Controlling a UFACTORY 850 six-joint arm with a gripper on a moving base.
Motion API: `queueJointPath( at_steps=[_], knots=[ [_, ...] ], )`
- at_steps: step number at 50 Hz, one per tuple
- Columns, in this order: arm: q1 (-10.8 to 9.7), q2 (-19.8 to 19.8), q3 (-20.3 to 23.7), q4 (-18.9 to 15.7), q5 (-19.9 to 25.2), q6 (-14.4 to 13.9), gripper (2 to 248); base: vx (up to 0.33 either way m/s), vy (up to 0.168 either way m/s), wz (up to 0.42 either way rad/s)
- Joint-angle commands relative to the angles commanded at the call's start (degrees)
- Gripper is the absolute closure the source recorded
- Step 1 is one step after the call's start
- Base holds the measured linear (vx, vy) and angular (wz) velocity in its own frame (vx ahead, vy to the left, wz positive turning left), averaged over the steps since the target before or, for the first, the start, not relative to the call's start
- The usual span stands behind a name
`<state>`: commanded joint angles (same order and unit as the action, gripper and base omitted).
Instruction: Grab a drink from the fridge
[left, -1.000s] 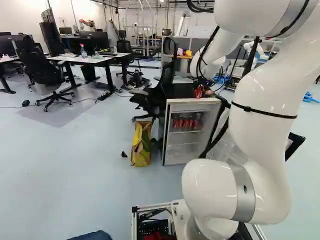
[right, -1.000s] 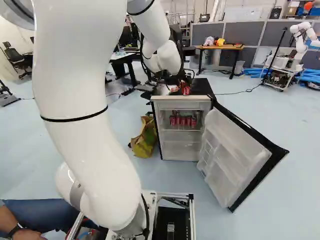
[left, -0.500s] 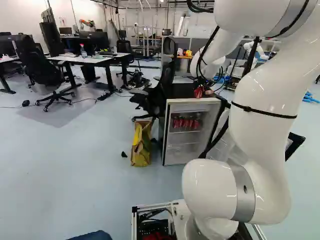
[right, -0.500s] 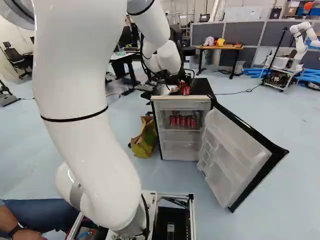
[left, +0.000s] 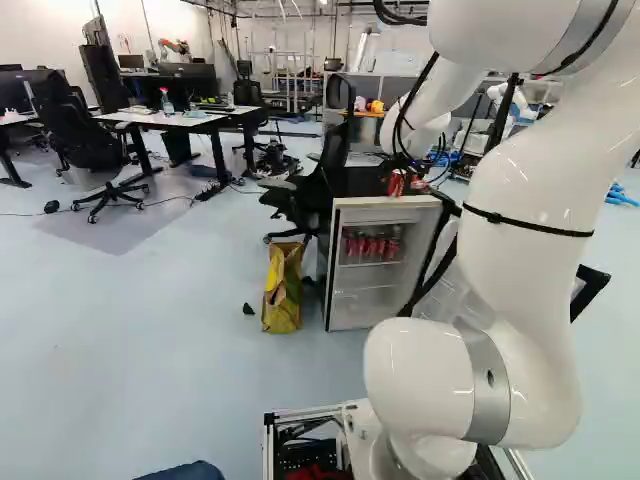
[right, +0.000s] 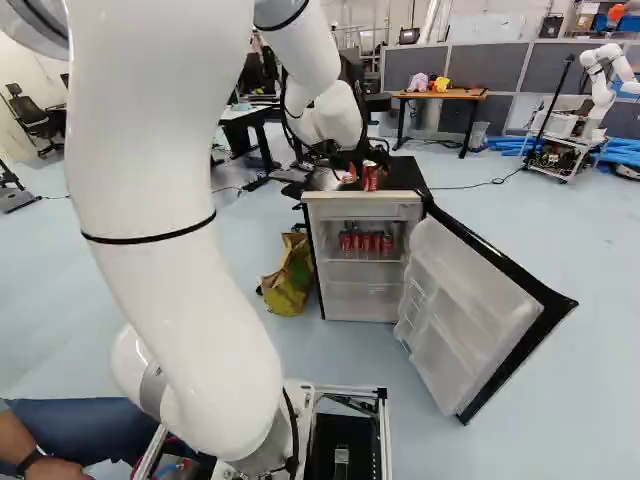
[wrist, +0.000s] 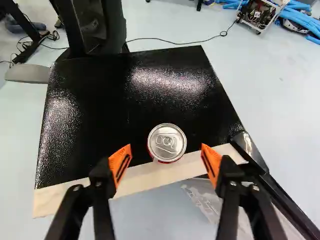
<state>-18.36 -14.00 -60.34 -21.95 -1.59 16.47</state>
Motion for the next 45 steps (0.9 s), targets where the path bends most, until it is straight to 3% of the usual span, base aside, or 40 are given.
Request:
queueJointPath(
  at_steps=[1, 2, 6, 7, 45],
  knots=[
    [0.00, 0.00, 0.00, 0.00, 0.00, 0.00, 68, 0.000, 0.000, 0.000],
    [0.00, 0.00, 0.00, 0.00, 0.00, 0.00, 32, 0.000, 0.000, 0.000],
    [0.00, 0.02, 0.02, 0.00, 0.00, 0.00, 32, 0.000, 0.000, 0.000],
    [-0.01, 0.05, 0.06, 0.00, 0.00, 0.00, 3, 0.000, 0.000, 0.000],
    [-1.38, 9.23, 10.27, 0.00, 1.88, 0.00, 3, 0.000, 0.000, 0.000]
  ],
)
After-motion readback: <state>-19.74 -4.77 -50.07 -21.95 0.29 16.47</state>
